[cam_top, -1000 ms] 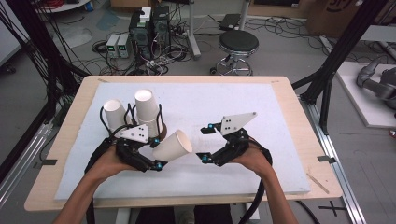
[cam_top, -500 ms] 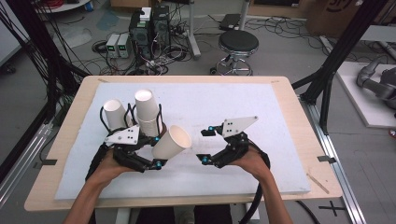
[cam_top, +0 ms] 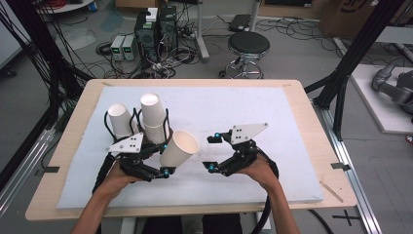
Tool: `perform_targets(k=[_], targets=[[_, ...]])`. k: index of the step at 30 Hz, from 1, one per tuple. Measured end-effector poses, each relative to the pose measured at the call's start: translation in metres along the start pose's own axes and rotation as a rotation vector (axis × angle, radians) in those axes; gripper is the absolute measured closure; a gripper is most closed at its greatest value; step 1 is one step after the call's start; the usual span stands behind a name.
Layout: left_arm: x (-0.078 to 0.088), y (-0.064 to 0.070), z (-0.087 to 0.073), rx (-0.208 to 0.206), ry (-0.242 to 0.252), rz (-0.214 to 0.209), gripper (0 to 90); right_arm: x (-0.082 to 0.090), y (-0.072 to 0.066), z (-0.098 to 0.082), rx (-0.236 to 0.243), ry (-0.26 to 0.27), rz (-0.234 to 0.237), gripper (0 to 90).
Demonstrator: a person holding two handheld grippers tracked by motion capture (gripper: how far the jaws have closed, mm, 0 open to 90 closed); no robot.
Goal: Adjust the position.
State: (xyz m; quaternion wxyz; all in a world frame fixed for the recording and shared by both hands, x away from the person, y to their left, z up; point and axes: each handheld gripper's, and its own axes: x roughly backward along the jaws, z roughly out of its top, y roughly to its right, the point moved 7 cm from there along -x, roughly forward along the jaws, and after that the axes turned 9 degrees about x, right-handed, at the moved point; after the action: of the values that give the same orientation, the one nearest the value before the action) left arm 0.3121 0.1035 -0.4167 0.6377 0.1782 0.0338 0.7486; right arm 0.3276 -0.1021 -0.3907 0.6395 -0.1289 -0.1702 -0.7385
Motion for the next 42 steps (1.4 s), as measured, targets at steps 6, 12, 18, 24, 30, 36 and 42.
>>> perform_targets(k=[6,12,18,24,30,36,42], targets=[[-0.003,0.002,0.000,0.009,0.018,-0.013,35.1,-0.008,-0.003,0.001,-0.009,0.050,0.024,17.9],[-0.008,0.005,0.000,0.001,0.023,-0.028,35.1,-0.020,-0.006,0.004,-0.019,0.092,0.058,17.9],[-0.013,0.008,-0.001,0.000,0.031,-0.047,35.2,-0.034,-0.011,0.015,-0.011,0.138,0.115,17.9],[-0.015,0.009,0.000,0.000,0.035,-0.064,35.2,-0.040,-0.013,0.021,-0.005,0.156,0.137,17.9],[-0.018,0.012,-0.002,-0.010,0.024,-0.077,35.2,-0.041,-0.014,0.026,-0.003,0.191,0.154,18.0],[-0.022,0.014,-0.002,-0.023,0.022,-0.090,35.3,-0.041,-0.016,0.028,0.004,0.203,0.184,23.9],[-0.022,0.014,-0.003,-0.031,0.012,-0.083,35.4,-0.041,-0.016,0.027,0.010,0.196,0.194,26.5]])
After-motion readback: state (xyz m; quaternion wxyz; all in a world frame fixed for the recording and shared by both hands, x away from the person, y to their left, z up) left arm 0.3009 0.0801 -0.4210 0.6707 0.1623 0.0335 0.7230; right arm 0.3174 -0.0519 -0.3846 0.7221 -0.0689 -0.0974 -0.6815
